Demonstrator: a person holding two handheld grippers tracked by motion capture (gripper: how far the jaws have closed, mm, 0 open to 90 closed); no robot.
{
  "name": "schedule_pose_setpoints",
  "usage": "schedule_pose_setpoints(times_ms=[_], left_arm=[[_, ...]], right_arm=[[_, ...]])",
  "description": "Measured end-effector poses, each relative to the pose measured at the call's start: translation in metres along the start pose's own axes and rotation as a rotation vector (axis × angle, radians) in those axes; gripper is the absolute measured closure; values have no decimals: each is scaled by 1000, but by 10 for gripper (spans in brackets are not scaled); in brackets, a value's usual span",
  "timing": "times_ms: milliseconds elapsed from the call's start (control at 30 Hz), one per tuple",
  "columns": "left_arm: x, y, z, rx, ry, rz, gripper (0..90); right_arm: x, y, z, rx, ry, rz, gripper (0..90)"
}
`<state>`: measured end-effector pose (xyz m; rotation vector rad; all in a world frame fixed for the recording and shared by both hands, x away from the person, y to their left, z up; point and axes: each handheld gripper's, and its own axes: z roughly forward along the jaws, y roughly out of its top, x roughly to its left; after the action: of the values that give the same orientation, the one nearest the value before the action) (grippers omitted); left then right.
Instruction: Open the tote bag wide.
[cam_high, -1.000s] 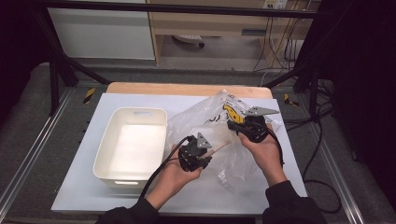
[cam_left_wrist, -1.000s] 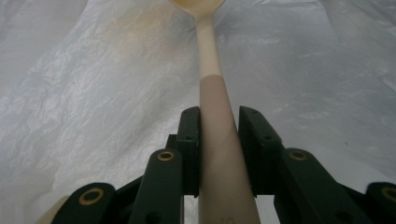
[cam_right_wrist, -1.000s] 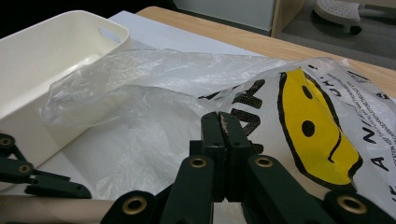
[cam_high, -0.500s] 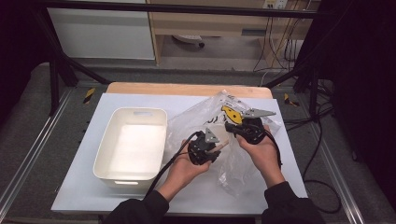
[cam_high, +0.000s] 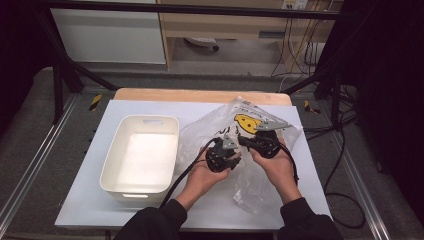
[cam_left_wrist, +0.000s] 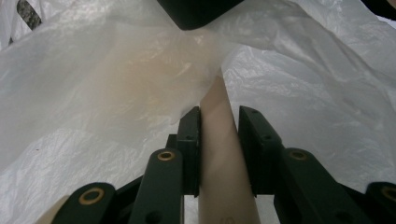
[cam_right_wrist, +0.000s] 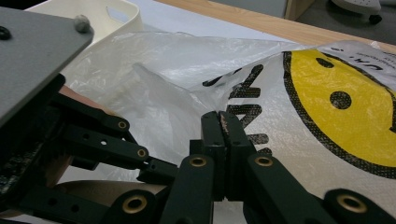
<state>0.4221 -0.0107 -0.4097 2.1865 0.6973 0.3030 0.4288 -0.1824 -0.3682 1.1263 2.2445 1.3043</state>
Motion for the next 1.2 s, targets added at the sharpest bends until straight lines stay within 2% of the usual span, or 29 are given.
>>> schedule_pose_setpoints(times_ms=[167, 367, 500, 833, 933, 1033, 1200], left_arm=[[-1, -2, 8, -8, -5, 17, 703], [-1, -3, 14, -43, -11, 54, 704], [1, -3, 17, -58, -13, 46, 703], [5, -6, 30, -49, 7, 46, 705], [5, -6, 32, -63, 4, 53, 706], [6, -5, 34, -74, 14, 78, 707], [7, -4, 37, -64, 27, 83, 708]], right_arm=[[0, -3, 1, 1, 1, 6, 900], [0, -4, 0, -6, 0, 11, 900], [-1, -5, 1, -5, -1, 14, 900], [-3, -13, 0, 6, -7, 22, 900], [-5, -14, 0, 7, -7, 27, 900], [-5, -14, 0, 6, -7, 28, 900], [-6, -16, 1, 7, -9, 24, 900]])
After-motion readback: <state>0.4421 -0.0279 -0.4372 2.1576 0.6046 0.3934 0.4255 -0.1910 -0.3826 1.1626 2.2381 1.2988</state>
